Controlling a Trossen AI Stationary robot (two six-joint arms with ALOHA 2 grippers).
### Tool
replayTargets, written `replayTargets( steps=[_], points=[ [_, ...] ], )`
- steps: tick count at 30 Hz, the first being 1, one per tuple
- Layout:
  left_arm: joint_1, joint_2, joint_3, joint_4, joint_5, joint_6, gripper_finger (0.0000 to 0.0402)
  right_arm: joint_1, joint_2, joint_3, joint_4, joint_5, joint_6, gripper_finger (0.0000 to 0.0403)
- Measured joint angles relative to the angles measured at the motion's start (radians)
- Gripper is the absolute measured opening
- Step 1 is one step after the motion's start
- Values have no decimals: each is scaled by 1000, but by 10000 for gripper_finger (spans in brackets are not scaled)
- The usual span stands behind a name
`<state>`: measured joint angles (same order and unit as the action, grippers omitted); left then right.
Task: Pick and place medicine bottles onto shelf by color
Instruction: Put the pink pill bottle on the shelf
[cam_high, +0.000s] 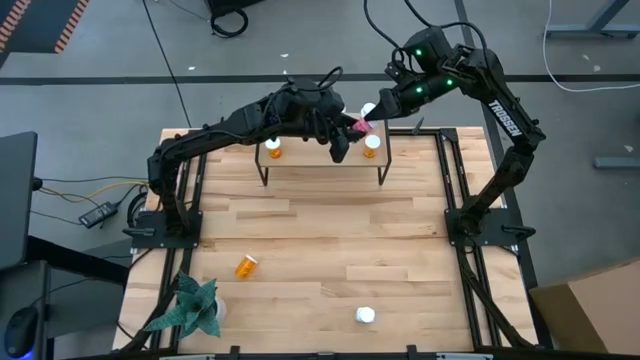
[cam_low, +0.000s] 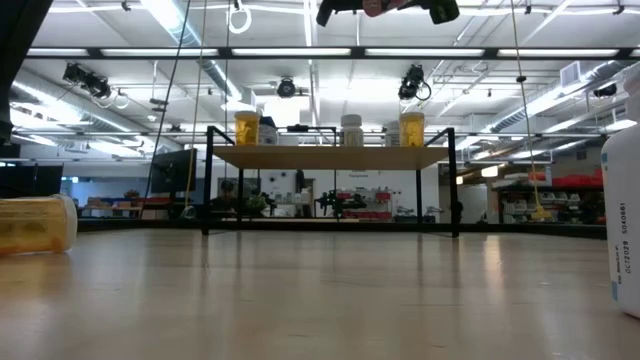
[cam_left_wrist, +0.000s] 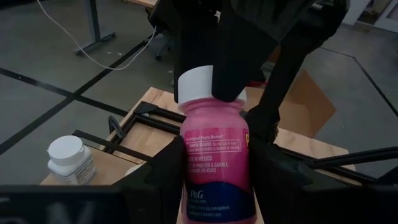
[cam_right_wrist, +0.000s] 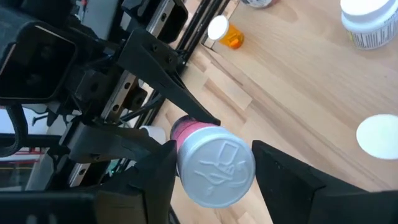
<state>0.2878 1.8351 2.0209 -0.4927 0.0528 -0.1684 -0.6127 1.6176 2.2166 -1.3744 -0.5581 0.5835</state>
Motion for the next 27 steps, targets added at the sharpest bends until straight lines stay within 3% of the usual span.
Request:
replayTargets(
  steps=[17,27],
  points=[
    [1,1,0,0,-5,-1,166,0,0,0,-22,-5,7,215],
    [1,1,0,0,-4,0,168,0,0,0,-23,-26,7,187]
  ],
)
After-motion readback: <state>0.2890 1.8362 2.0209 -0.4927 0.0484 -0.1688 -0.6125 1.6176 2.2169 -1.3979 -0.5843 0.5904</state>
